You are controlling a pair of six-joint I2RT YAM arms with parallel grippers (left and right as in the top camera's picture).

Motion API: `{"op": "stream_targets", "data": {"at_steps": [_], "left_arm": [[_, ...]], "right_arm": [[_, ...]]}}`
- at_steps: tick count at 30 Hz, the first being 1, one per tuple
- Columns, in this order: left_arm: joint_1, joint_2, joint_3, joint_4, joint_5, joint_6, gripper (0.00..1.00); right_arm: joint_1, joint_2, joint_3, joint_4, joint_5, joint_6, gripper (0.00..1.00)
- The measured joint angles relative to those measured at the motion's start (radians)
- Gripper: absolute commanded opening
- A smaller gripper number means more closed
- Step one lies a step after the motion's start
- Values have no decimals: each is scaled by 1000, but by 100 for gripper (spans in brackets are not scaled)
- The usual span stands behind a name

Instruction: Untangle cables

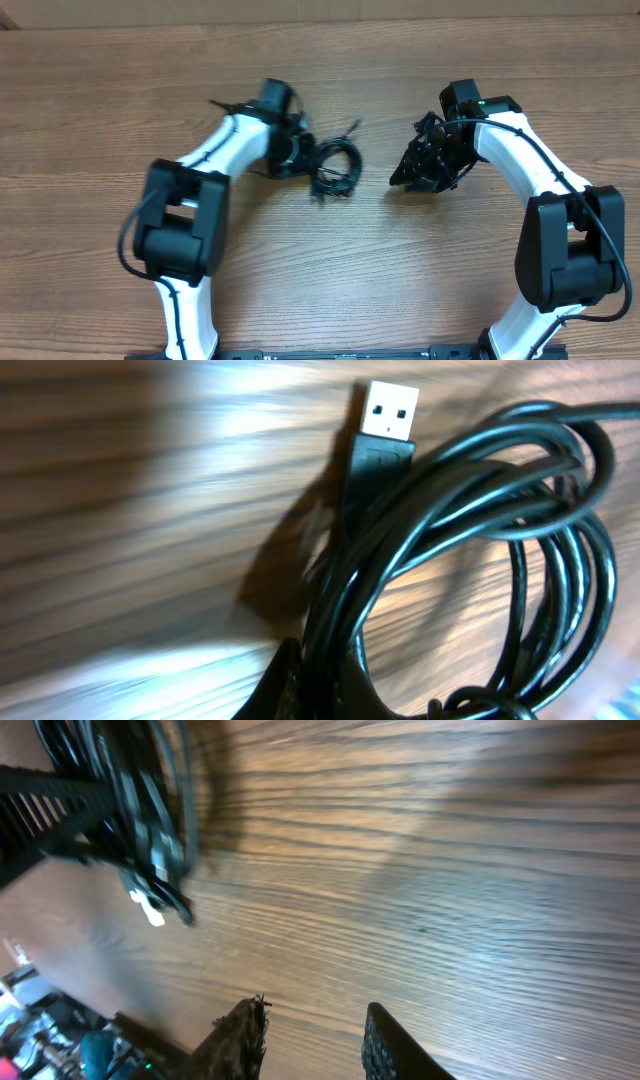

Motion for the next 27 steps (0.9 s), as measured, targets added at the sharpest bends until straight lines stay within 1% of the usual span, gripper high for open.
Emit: {"op": "stream_targets", "data": {"at_steps": [1, 5, 9, 12, 14, 16, 18, 24, 27], "left_arm": [[27, 0, 0, -18, 19, 27, 4], [119, 0, 0, -55, 104, 144, 4], [162, 0, 0, -53, 266, 266, 4], [175, 0, 0, -45, 354, 307, 4], [182, 0, 0, -45, 406, 325, 4], [189, 0, 0, -45, 457, 346, 4], [199, 0, 0, -44, 539, 386, 4], [241, 0, -17, -43, 647, 425, 5], [306, 0, -79, 14, 727, 430, 4]], "right_arm": [[5, 0, 0, 3, -11, -1, 27], [28, 0, 0, 42, -79, -4, 27], [66, 0, 0, 92, -163, -3, 27], [103, 0, 0, 132, -210, 0, 27], [138, 0, 0, 169, -231, 13, 25], [174, 0, -1, 204, -245, 50, 25], [209, 0, -2, 245, -257, 105, 25], [227, 0, -4, 377, -334, 180, 25], [227, 0, -5, 460, -391, 195, 25]]}}
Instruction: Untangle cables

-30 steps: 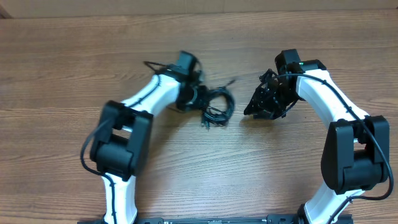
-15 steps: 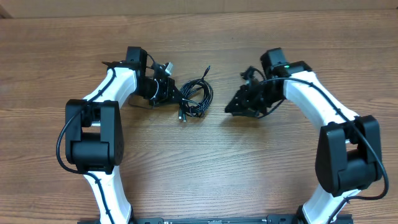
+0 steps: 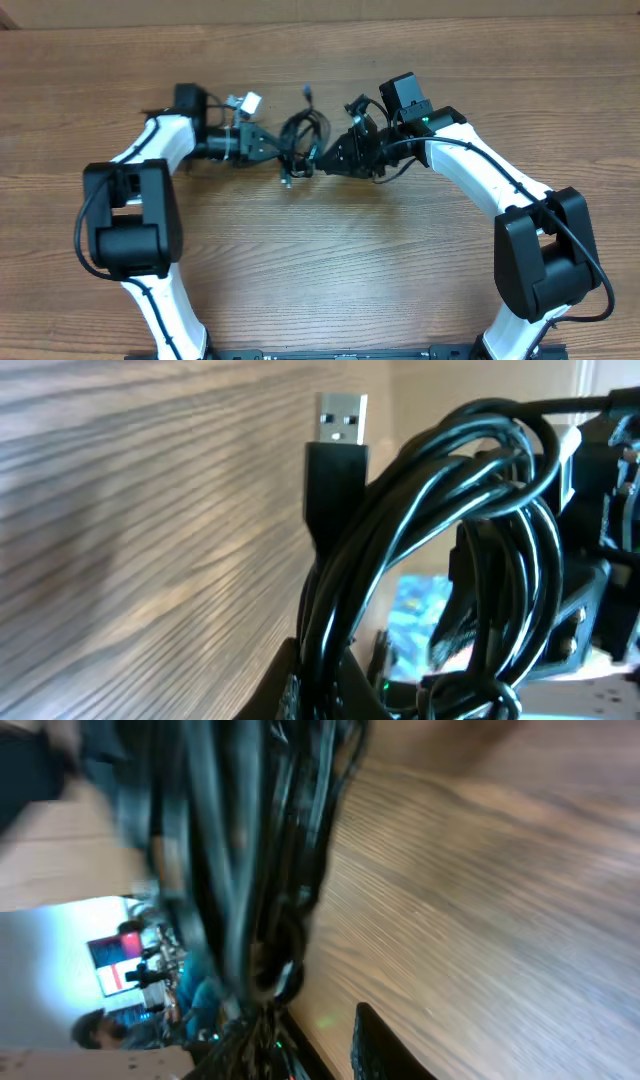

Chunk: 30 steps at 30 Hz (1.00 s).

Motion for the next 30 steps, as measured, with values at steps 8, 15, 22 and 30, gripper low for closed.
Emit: {"op": "stream_targets", "data": {"at_steps": [8, 15, 22, 30], "left_arm": [[145, 0, -174, 275, 138, -69, 4], [112, 0, -178, 401, 179, -116, 4], [89, 0, -178, 424, 180, -133, 4], [90, 0, -178, 425, 180, -140, 4]], "right_arm": [[28, 0, 0, 101, 18, 14, 25], [80, 0, 0, 172, 71, 16, 16], [119, 0, 0, 194, 97, 15, 19], [157, 0, 0, 192, 105, 15, 20]]}}
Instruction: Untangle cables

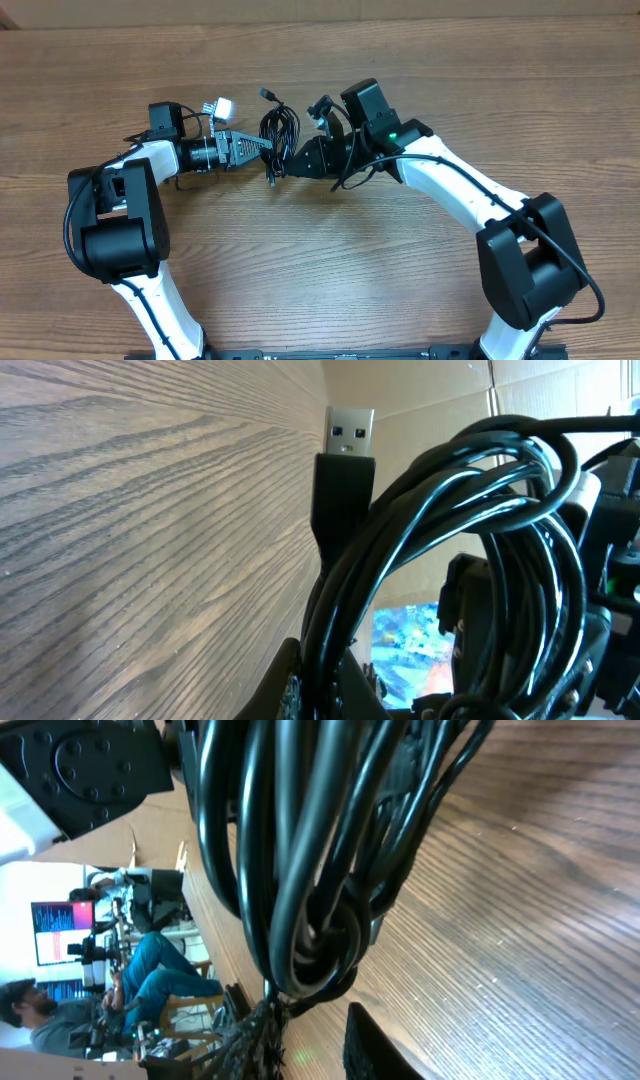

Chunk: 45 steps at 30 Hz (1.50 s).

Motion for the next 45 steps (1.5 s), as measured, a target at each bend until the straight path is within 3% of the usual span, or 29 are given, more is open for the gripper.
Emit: {"op": "stream_targets", "data": {"at_steps": [11, 22, 28, 45], "left_arm": [[0, 0, 0, 0, 0, -23, 4], [0, 0, 0, 3, -8, -45, 4], [0, 0, 0, 3, -15, -49, 4], [-6, 0, 0, 3, -16, -57, 5]], "right_arm": [[14, 0, 0, 5, 0, 0, 23], [14, 0, 0, 40, 56, 45, 4], [14, 0, 0, 30, 80, 55, 4], [-11, 0, 0, -261, 440, 64, 4]]}}
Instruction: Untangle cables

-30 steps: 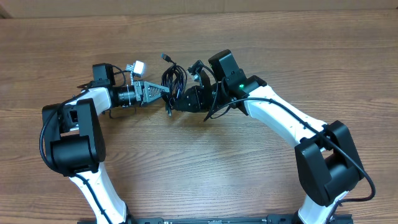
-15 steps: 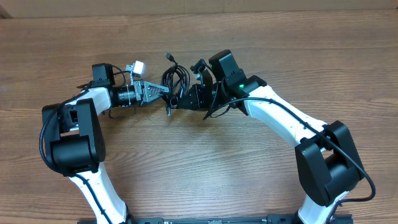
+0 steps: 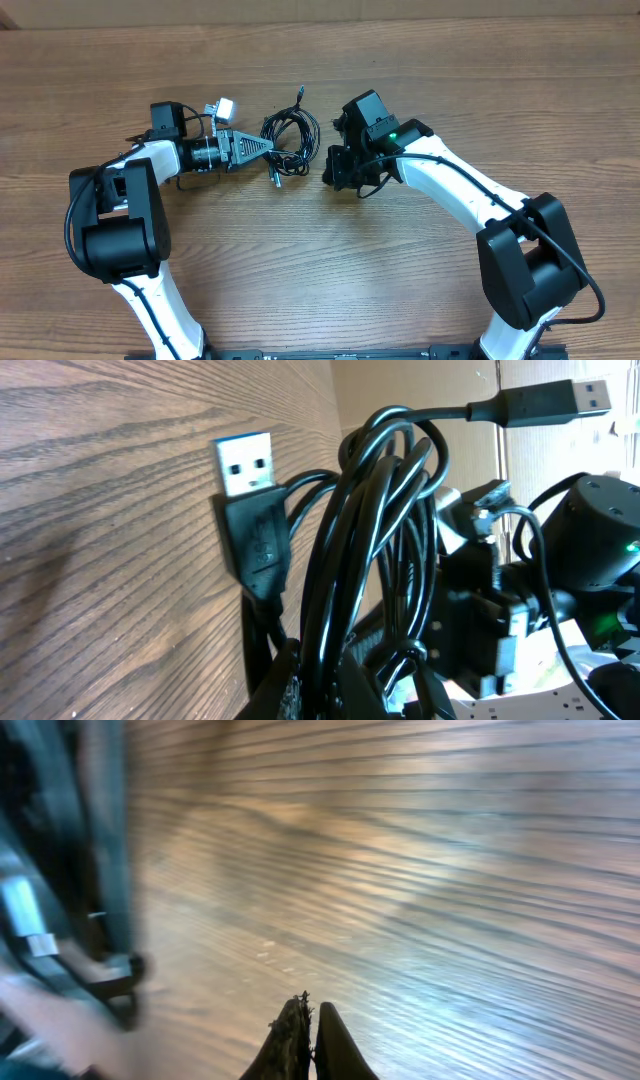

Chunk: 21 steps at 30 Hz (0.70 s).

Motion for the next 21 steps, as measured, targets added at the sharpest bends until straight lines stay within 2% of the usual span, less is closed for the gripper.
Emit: {"op": "stream_targets", "data": {"at_steps": [5, 7, 8, 9, 16, 21], "left_arm": [[0, 0, 0, 0, -3, -15, 4], [0, 0, 0, 0, -3, -19, 4], [0, 0, 0, 0, -3, -21, 4], [0, 0, 0, 0, -3, -22, 4], [0, 0, 0, 0, -2, -24, 4], [0, 0, 0, 0, -3, -25, 4]], "right_arm": [[-2, 0, 0, -23, 75, 7, 4], [-2, 0, 0, 8, 40, -11, 14], [-3, 0, 0, 28, 7, -26, 25], [-4, 0, 0, 43, -29, -36, 29], [-45, 0, 0, 131, -337, -80, 39], [-64, 0, 0, 124, -405, -85, 39]]}}
